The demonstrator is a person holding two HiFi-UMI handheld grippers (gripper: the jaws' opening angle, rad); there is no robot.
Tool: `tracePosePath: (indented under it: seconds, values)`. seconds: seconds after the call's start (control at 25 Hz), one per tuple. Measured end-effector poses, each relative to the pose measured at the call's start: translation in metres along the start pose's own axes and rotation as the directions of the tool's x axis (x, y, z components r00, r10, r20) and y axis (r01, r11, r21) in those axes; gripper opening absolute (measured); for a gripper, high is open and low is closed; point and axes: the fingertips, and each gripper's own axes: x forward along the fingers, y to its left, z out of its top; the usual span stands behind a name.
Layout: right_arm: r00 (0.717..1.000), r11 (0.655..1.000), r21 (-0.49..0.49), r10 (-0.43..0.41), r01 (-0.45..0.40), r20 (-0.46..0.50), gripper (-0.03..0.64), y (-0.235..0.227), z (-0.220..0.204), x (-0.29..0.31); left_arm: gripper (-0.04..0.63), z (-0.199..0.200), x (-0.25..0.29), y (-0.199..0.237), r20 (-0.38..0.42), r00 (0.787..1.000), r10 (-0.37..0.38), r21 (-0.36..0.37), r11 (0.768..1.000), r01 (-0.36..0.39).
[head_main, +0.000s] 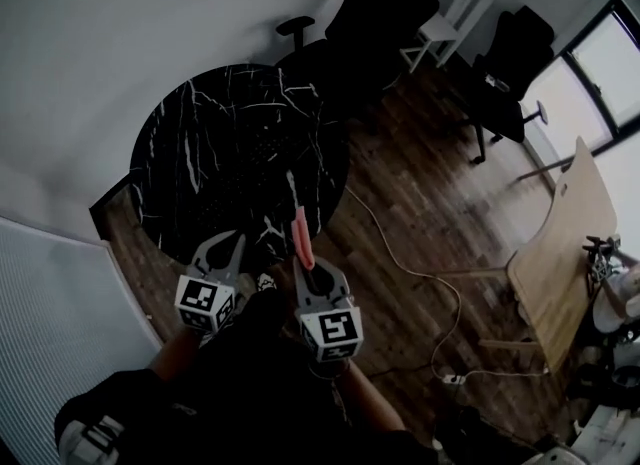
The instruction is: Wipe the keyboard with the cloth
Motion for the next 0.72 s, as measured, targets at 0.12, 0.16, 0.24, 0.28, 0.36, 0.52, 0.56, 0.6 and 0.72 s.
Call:
tracePosePath:
  seconds: [0.12,0.16,0.24,0.28,0.36,0.52,0.56,0.6,0.72]
  values:
    - [0.999,1.000,0.015,0.011,-0.010,-0.041,0.006,-0.013,0.008,0.034,-0.002,0.004,0.038,0.021,-0.039,0.999,-0.037,-0.004,0.999,0.037]
    - [0.998,1.000,0.020,0.018,-0.017,-0.064,0.006,-0.016,0.009,0.046,-0.002,0.007,0.048,0.029,-0.044,0.998,-0.049,-0.005,0.999,0.049]
    - [0.994,0.999,0.013,0.036,-0.035,-0.105,0.006,-0.020,0.011,0.068,-0.002,0.010,0.064,0.044,-0.051,0.997,-0.063,0.002,0.998,0.063]
    - [0.992,0.999,0.005,0.044,-0.044,-0.122,0.006,-0.021,0.012,0.079,-0.002,0.010,0.070,0.051,-0.055,0.996,-0.071,0.001,0.997,0.071]
    - [0.988,0.998,-0.006,0.054,-0.055,-0.146,0.006,-0.023,0.013,0.101,-0.002,0.004,0.079,0.068,-0.077,0.993,-0.087,-0.020,0.996,0.085]
    - [0.971,0.992,-0.028,0.112,-0.121,-0.209,0.006,-0.020,0.009,0.137,-0.002,-0.012,0.087,0.101,-0.118,0.992,-0.053,-0.060,0.997,0.046]
    - [0.964,0.989,-0.033,0.135,-0.147,-0.227,0.006,-0.017,0.007,0.144,-0.002,-0.012,0.086,0.108,-0.116,0.993,-0.035,-0.075,0.997,0.026]
    - [0.957,0.985,-0.037,0.157,-0.170,-0.243,0.006,-0.014,0.006,0.152,-0.002,-0.013,0.085,0.115,-0.115,0.993,-0.018,-0.090,0.996,0.007]
    - [0.938,0.973,-0.034,0.212,-0.230,-0.273,0.006,-0.011,0.002,0.174,-0.002,-0.022,0.084,0.132,-0.143,0.989,0.037,-0.111,0.992,-0.053]
